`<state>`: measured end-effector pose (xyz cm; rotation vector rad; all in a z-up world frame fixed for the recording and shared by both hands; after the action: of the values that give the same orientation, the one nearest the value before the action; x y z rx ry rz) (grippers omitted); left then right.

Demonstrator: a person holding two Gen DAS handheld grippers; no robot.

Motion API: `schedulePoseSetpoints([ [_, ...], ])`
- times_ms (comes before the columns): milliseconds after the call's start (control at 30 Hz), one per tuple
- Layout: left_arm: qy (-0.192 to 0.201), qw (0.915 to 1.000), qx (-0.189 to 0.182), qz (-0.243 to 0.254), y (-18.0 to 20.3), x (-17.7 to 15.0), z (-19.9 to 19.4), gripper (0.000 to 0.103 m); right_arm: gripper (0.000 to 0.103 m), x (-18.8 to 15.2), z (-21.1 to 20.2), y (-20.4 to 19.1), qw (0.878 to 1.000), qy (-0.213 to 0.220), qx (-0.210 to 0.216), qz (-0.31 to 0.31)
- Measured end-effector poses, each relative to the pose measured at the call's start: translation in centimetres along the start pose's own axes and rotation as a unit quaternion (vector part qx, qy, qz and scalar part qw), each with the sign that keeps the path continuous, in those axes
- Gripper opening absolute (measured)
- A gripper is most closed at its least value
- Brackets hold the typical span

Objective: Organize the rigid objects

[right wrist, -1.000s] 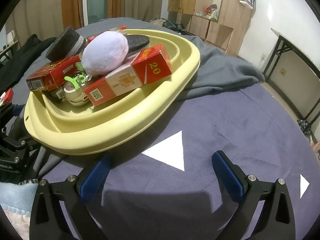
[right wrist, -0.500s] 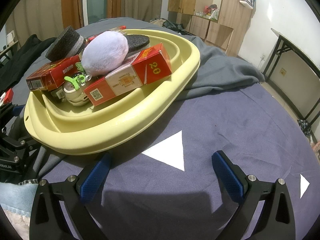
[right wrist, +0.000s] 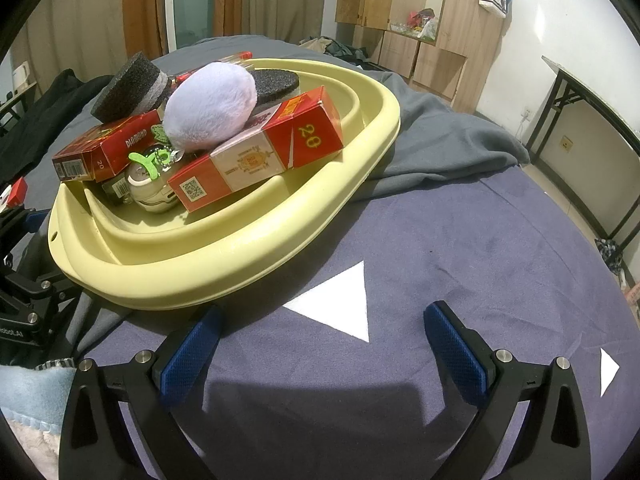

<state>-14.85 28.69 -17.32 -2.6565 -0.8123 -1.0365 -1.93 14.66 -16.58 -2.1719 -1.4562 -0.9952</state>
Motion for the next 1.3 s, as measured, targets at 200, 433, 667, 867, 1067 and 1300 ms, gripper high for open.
schedulePoseSetpoints([
  [200,0.000,1.0000,0.000,0.000,0.03,0.13,0.04,0.103,0.103,0.00,-0.03,0.00,1.000,0.000,0.000,0.000],
  [433,0.000,1.0000,0.000,0.000,-0.01,0.10,0.01,0.103,0.103,0.00,0.00,0.02,1.000,0.000,0.000,0.000],
  [667,0.000,1.0000,0.000,0.000,-0.02,-0.04,-0.14,0.103,0.103,0.04,0.03,-0.05,1.000,0.000,0.000,0.000],
  [867,0.000,1.0000,0.000,0.000,-0.03,0.04,-0.09,0.103,0.103,0.03,0.02,-0.05,1.000,0.000,0.000,0.000],
  [1067,0.000,1.0000,0.000,0.000,-0.04,0.06,-0.07,0.103,0.103,0.03,0.03,-0.07,1.000,0.000,0.000,0.000],
  [1300,0.000,1.0000,0.000,0.000,-0.04,0.10,-0.05,0.103,0.103,0.04,0.01,-0.08,1.000,0.000,0.000,0.000],
])
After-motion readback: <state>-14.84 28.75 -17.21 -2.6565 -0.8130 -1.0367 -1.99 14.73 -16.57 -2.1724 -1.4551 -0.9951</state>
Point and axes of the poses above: each gripper's, at about its wrist camera, not at the fingertips, and z roughly the way its jaws point, y to its right, x to its top, the point moved 8 cm from there along z, roughly the way its jaws point, and after that the axes turned 4 degrees about y, right-handed, at the moved point
